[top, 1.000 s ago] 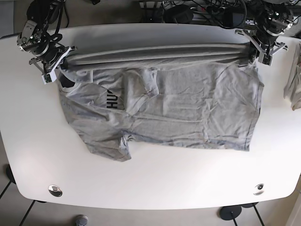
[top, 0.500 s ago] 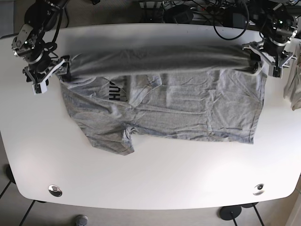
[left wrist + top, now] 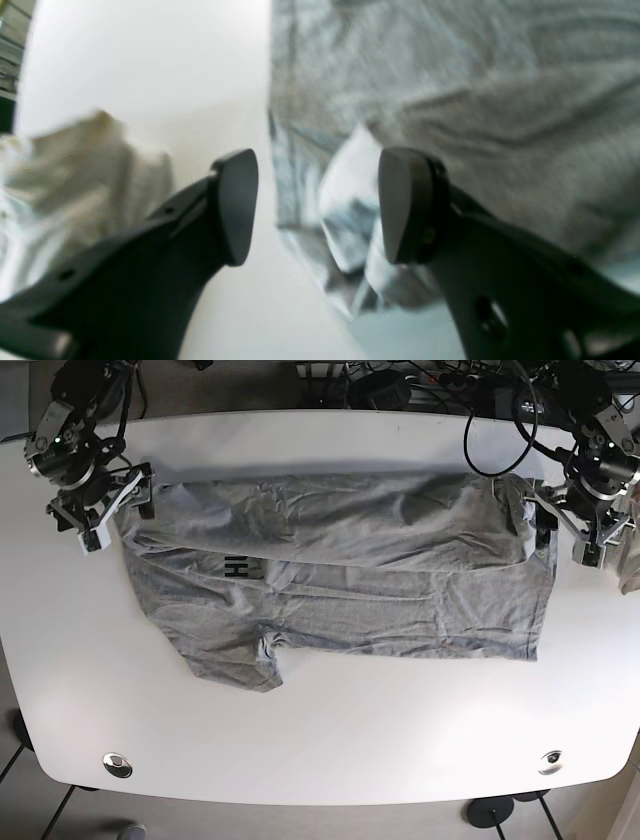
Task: Fold the T-shirt properly
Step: 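Release and regrasp the shirt edge with both grippers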
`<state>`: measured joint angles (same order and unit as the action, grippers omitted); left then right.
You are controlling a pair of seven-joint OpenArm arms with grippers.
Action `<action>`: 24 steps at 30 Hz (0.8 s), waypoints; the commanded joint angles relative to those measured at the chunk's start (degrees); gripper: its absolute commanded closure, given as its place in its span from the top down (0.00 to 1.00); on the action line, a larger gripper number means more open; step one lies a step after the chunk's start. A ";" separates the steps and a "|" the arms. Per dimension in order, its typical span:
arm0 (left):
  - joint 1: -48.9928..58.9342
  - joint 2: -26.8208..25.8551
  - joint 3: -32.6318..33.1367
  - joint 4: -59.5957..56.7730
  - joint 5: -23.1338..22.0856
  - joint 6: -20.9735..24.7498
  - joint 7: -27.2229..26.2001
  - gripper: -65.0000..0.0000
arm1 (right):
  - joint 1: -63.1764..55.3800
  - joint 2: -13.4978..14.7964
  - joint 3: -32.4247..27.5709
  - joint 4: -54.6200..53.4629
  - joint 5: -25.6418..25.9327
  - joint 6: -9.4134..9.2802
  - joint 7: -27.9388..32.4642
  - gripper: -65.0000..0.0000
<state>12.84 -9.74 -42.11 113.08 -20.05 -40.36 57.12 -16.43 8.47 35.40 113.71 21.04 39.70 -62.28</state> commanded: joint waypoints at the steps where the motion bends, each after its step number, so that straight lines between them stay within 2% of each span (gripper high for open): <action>1: 2.59 -0.68 -0.40 1.08 -4.17 0.36 -1.08 0.50 | -1.90 -0.07 0.34 1.59 4.33 0.30 0.70 0.80; 3: 4.79 -0.77 -0.40 0.99 -9.00 0.36 -1.08 0.46 | -4.10 0.45 0.34 1.59 10.74 0.30 0.70 0.80; 5: 4.87 -0.86 -0.40 0.99 -11.29 0.36 -1.08 0.46 | -3.57 0.54 0.34 1.41 13.20 0.30 1.05 0.80; 7: 3.55 -0.94 -0.40 0.73 -11.29 0.36 -1.34 0.46 | 0.82 1.07 0.95 -0.08 11.80 0.17 0.87 0.80; 8: 1.88 -0.94 -0.40 0.73 -11.29 0.36 -1.17 0.46 | 4.69 1.07 0.78 -2.72 9.42 -1.24 0.87 0.80; 10: 0.48 -1.03 -0.40 0.64 -11.02 0.36 -1.17 0.46 | 11.19 1.07 0.69 -8.17 5.12 -1.42 0.87 0.80; 13: -3.21 -0.59 -0.05 0.73 -4.78 0.36 -1.08 0.46 | 23.06 1.24 0.60 -22.06 -4.73 -1.42 1.31 0.81; 15: -5.24 -0.59 -0.05 0.64 -0.12 0.36 -1.08 0.47 | 28.69 1.95 0.60 -31.03 -10.36 -1.15 5.89 0.81; 16: -6.03 -0.59 -0.13 0.64 1.37 0.36 -1.08 0.47 | 29.83 2.39 0.43 -34.28 -11.85 -0.36 8.00 0.81; 18: -7.87 -0.50 -0.40 0.37 5.94 0.36 -1.34 0.47 | 30.89 3.00 -1.95 -39.82 -12.73 0.30 10.46 0.81; 20: -10.78 -0.42 -0.40 -0.95 12.10 0.36 -1.34 0.47 | 29.57 2.56 -3.27 -38.85 -12.64 0.30 10.46 0.81; 21: -13.06 -0.15 -0.40 -2.18 15.61 0.36 -1.34 0.47 | 27.37 1.77 -3.27 -36.92 -12.55 0.30 10.46 0.81; 24: -17.19 0.99 -1.28 -5.08 20.36 0.36 -1.34 0.47 | 24.91 -0.87 -3.35 -34.72 -12.64 0.30 10.46 0.81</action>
<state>-4.54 -7.75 -43.53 106.56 1.10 -40.14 57.01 7.46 6.98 32.14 78.24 8.01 39.70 -51.09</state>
